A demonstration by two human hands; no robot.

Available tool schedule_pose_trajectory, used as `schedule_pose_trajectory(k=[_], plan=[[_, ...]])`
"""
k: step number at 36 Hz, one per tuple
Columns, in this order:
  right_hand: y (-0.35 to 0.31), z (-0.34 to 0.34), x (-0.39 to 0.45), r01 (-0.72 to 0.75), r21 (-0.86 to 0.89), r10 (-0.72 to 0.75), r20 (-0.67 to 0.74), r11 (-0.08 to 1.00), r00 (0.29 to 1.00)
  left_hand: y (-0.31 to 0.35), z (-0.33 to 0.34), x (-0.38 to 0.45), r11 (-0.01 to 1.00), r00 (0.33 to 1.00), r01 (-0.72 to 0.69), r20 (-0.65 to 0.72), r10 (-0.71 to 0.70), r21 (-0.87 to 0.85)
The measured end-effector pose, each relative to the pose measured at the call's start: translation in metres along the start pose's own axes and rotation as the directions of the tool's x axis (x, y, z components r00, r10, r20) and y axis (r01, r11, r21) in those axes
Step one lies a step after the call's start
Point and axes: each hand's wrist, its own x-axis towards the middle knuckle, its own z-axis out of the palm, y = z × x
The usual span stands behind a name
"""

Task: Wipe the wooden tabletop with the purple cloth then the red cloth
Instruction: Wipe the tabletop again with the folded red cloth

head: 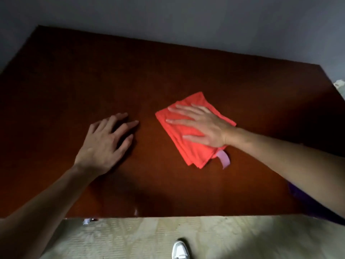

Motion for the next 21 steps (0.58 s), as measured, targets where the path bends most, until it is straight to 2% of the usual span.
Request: schedule_pose_trajectory(k=[8, 14, 18, 21], plan=[[0.112, -0.03, 0.107, -0.117, -0.037, 0.119, 0.037, 0.992, 0.992, 0.0, -0.005, 0.001, 1.0, 0.998, 0.0, 0.056, 0.001, -0.016], [0.172, -0.044, 0.165, -0.22, -0.013, 0.22, -0.01, 0.975, 0.976, 0.0, -0.005, 0.003, 0.999, 0.999, 0.001, 0.045, 0.001, -0.05], [0.184, -0.043, 0.183, -0.349, 0.035, 0.351, -0.073, 0.936, 0.933, -0.002, -0.003, 0.004, 0.997, 0.999, -0.009, 0.03, 0.011, -0.072], [0.18, -0.038, 0.185, -0.466, 0.077, 0.472, -0.13, 0.882, 0.872, -0.004, -0.002, 0.004, 0.998, 0.999, -0.019, 0.028, 0.021, -0.063]])
